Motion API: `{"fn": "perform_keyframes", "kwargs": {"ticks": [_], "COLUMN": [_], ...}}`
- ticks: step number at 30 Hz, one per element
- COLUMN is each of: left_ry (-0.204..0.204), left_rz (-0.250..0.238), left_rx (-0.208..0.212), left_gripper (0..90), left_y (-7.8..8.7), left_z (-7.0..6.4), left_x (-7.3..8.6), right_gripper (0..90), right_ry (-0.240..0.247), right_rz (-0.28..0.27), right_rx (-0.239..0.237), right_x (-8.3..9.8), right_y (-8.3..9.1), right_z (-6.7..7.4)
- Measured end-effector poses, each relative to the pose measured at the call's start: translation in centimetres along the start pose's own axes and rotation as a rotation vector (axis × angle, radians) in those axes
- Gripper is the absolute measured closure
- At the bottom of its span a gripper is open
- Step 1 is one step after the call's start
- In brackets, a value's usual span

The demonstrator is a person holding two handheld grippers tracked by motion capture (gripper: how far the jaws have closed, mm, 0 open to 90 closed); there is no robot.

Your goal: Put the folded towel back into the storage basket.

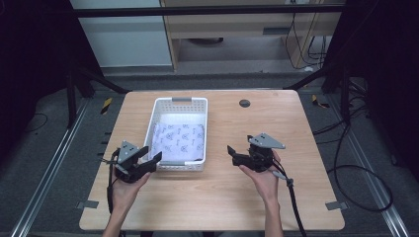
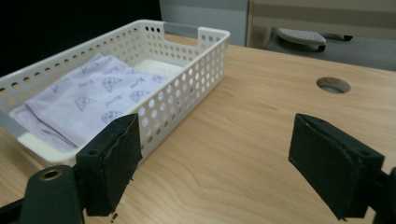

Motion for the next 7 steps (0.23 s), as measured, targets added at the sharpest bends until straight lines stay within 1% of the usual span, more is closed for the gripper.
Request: {"fn": "perform_keyframes", "kwargs": {"ticks": [1, 3, 4, 5, 6, 7], "left_ry": [0.007, 0.009, 0.01, 0.009, 0.008, 0.007], "left_rz": [-0.007, -0.009, -0.011, -0.011, -0.013, -0.015], "left_rx": [-0.001, -0.001, -0.002, -0.007, -0.008, -0.003], "left_gripper": [40.6, 40.4, 39.7, 39.7, 39.5, 39.5], "left_y": [0.2, 0.3, 0.4, 0.6, 0.7, 0.8], "left_z": [0.2, 0.3, 0.3, 0.4, 0.4, 0.4], "left_x": [0.2, 0.3, 0.5, 0.6, 0.8, 0.9], "right_gripper": [16.5, 16.3, 16.4, 16.4, 16.4, 16.4], "right_ry": [-0.005, -0.01, -0.024, -0.024, -0.034, -0.04], "right_rz": [0.008, 0.007, 0.003, 0.003, -0.001, -0.004], "right_rx": [0.009, 0.015, 0.023, 0.023, 0.026, 0.029], "right_x": [0.7, 1.0, 1.6, 1.6, 1.9, 2.2], "right_y": [0.4, 0.6, 1.0, 1.0, 1.2, 1.3], "right_z": [-0.5, -0.7, -1.3, -1.3, -1.5, -1.8]}}
Point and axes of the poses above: each handheld gripper's, and its own axes: y roughly backward along the jaws, x roughly out of its underside, z roughly to its left, the point moved 1 cm from there along -y, roughly forward along the jaws, and after that the axes turned 14 degrees about z, right-handed, at the moved point
